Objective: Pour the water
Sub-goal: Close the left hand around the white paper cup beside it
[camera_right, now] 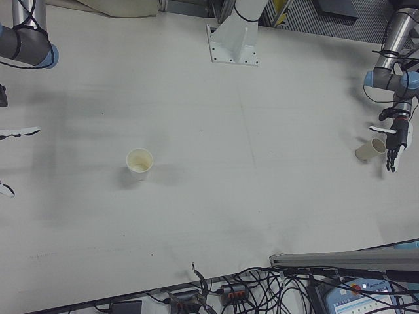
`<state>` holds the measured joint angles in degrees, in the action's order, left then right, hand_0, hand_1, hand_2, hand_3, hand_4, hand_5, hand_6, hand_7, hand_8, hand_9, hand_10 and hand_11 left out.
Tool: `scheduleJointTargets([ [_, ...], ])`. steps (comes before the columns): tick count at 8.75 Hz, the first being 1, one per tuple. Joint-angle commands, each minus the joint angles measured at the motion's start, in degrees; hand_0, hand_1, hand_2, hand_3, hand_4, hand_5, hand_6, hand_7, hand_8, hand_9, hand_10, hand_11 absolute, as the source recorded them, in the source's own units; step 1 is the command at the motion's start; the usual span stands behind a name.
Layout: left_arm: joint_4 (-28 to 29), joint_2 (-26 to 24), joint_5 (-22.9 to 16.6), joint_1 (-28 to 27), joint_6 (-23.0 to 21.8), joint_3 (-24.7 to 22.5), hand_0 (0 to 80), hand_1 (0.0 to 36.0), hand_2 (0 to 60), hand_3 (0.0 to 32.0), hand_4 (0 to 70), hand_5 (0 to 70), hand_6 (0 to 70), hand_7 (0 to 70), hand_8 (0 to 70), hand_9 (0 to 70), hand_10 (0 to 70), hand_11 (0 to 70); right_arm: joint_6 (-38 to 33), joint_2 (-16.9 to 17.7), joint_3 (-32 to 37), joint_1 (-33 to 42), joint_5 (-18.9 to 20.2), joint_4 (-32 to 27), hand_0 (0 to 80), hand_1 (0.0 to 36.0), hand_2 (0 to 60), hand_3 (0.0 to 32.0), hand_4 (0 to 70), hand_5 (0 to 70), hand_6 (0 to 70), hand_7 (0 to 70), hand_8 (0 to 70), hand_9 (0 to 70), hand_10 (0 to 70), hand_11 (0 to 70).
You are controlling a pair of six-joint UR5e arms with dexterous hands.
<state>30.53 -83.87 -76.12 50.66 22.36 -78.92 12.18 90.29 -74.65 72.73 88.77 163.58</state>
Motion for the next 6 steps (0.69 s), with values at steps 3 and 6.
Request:
scheduleJointTargets([
  [3,-1.3,-0.1,0.0,-0.1,-1.8,0.3,65.3,16.4,0.0,0.0,15.9,0.8,2.0,3.9,0.0,0.0,0.2,2.9,-0.1,2.5,-3.3,0.0,0.0,0.1,59.4,16.1,0.0,0.0,15.4,8.5,3.8,7.5,0.0,0.1,0.0,0.0],
  [6,-2.0,-0.6,-0.2,-0.3,-1.3,-0.5,63.8,15.5,0.0,0.0,15.7,0.2,2.1,4.3,0.0,0.0,0.7,3.6,-0.1,2.6,-3.5,0.2,0.0,0.1,59.2,16.1,0.0,0.0,15.5,8.6,3.7,7.6,0.0,0.1,0.0,0.0],
])
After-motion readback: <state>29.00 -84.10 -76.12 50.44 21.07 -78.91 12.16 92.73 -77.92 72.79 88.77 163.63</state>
